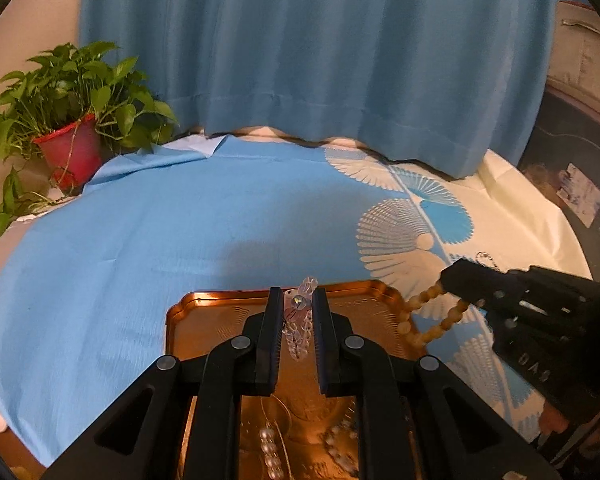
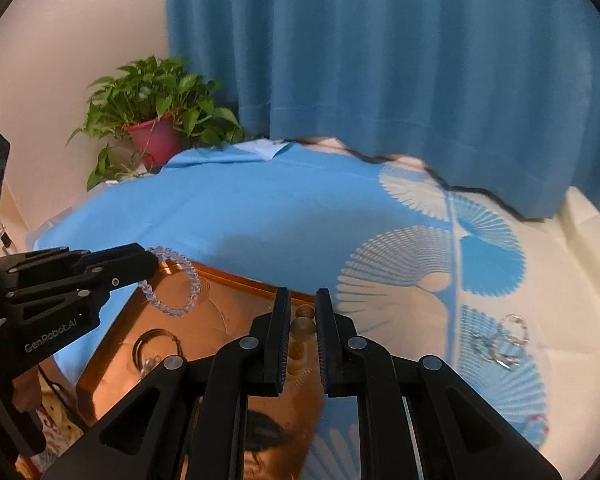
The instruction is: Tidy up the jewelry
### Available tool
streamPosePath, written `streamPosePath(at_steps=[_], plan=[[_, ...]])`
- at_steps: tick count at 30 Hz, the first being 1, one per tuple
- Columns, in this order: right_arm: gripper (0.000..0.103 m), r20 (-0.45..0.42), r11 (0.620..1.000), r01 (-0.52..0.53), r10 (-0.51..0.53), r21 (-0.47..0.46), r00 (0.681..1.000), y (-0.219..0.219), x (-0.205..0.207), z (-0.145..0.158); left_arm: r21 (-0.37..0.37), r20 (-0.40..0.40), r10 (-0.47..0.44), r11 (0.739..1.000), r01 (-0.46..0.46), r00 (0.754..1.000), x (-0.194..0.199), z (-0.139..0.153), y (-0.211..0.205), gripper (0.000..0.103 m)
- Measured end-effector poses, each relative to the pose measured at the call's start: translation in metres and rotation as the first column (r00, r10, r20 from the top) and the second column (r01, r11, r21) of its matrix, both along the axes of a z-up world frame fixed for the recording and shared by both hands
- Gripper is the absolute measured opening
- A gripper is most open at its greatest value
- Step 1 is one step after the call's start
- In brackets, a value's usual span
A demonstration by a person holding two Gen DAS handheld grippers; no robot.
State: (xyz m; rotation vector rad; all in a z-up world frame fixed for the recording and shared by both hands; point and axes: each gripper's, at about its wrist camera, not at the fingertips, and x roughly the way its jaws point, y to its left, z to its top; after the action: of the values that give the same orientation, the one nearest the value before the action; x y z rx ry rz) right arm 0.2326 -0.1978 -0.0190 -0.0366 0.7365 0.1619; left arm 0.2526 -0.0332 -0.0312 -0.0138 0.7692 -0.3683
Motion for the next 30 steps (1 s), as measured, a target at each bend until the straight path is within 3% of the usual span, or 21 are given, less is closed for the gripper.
streamPosePath(at_steps=[8,9,10,11,12,14,18,22,30], plan=[[0.013,-0.071,0.999,-0.029,0.031,0.032,0.997,0.012,0.026,-0.043,0.017,-0.058,0.045,0.999,-0.044,0.997,0.019,-0.031,0.007,0.015],[0.014,-0.076,0.999,-0.028,0.031,0.036,0.997,0.013,0.027,-0.046,0.017,-0.059,0.053,0.998,-0.052,0.997,0.019,-0.032,0.009,0.038],[0.015,-0.084,0.999,-0.028,0.032,0.041,0.996,0.013,0.028,-0.049,0.018,-0.064,0.061,0.998,-0.06,0.996,0.019,-0.033,0.011,0.049],[0.019,-0.097,0.999,-0.032,0.036,0.044,0.995,0.013,0.029,-0.051,0.017,-0.065,0.084,0.996,-0.083,0.994,0.017,-0.033,0.015,0.08],[0.039,-0.116,0.999,-0.033,0.037,0.042,0.993,0.014,0.029,-0.053,0.011,-0.054,0.113,0.994,-0.113,0.992,0.013,-0.032,0.019,0.095],[0.071,-0.141,0.998,-0.031,0.038,0.05,0.989,0.013,0.024,-0.054,-0.006,-0.023,0.164,0.986,-0.164,0.986,0.0,-0.027,0.03,0.097],[0.072,-0.141,1.0,-0.006,0.007,0.003,0.99,0.01,-0.007,-0.045,0.03,-0.028,0.199,0.98,-0.198,0.98,-0.028,-0.022,0.049,0.097],[0.072,-0.148,0.999,0.023,-0.028,-0.041,0.989,0.007,-0.067,-0.031,0.055,-0.025,0.222,0.974,-0.221,0.975,-0.073,-0.016,0.063,0.097],[0.074,-0.133,0.998,0.054,-0.057,-0.024,0.99,0.016,-0.178,0.001,0.057,-0.063,0.155,0.987,-0.152,0.986,-0.179,0.003,0.05,0.097]])
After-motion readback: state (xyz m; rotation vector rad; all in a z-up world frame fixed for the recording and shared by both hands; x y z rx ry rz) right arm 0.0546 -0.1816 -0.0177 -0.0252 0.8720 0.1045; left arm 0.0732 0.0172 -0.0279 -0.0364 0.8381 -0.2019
